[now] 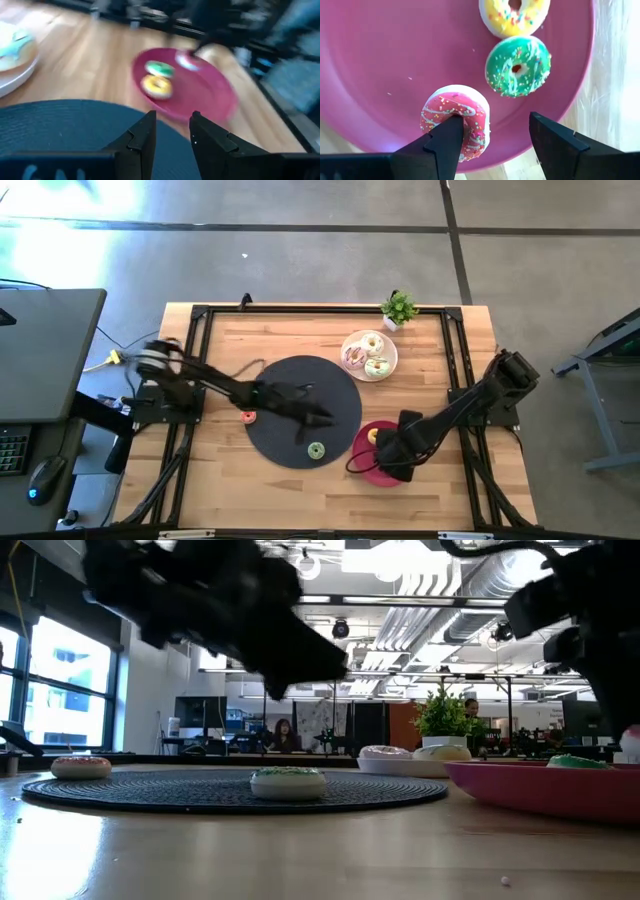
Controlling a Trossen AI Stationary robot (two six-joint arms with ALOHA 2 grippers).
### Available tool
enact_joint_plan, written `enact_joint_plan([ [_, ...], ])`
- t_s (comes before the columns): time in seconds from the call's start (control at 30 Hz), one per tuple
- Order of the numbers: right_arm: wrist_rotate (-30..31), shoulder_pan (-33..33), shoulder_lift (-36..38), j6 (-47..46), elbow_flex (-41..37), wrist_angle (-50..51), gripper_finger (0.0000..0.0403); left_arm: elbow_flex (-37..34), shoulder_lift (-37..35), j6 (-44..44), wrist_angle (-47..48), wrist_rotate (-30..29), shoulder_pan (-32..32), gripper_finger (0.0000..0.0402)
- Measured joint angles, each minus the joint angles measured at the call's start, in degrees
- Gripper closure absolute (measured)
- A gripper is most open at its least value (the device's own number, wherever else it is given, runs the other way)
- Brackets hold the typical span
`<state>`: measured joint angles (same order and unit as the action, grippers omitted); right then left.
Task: Pick & Place donuts
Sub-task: Put the right small pink donut into the red plate
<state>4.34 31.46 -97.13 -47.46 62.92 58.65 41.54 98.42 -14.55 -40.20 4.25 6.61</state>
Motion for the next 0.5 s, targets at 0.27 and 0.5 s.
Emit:
enact_joint_plan([
  [0.27, 2.8, -0.7, 4.1, -0.4, 0.0, -0.9, 0.0188, 22.4, 18.5, -1.3, 1.2, 9.8, 1.0, 0.0289],
  [0.5, 3.2, 0.5, 2.7, -2.4, 0.0, -2.1, 0.0188, 38.7, 25.8, 5.7, 14.8, 9.2, 2.7, 0.0289],
])
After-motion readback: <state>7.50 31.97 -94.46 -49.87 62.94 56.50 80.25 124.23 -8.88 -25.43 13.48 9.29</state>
